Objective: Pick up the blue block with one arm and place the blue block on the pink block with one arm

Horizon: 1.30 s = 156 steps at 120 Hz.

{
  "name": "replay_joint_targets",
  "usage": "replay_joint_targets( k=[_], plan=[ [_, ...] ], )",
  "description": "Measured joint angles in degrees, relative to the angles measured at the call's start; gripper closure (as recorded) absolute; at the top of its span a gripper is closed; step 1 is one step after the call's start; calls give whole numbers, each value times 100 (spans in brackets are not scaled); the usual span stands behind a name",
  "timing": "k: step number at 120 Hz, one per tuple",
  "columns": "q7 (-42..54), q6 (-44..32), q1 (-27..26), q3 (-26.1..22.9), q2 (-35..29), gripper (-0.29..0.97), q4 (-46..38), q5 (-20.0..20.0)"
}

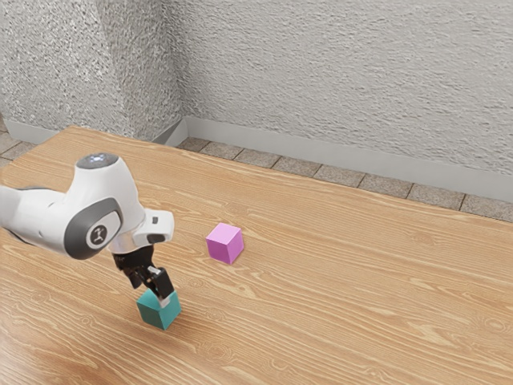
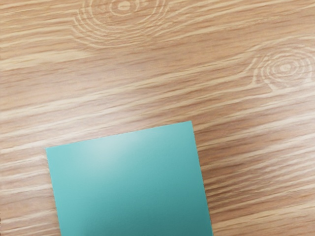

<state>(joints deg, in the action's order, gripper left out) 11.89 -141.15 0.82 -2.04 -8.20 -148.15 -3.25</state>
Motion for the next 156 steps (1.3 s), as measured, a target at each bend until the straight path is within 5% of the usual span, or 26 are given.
replay_joint_targets(
  k=[156],
  plan=[
    [241,-417,-39,134,835,0,306,-157]
  ],
)
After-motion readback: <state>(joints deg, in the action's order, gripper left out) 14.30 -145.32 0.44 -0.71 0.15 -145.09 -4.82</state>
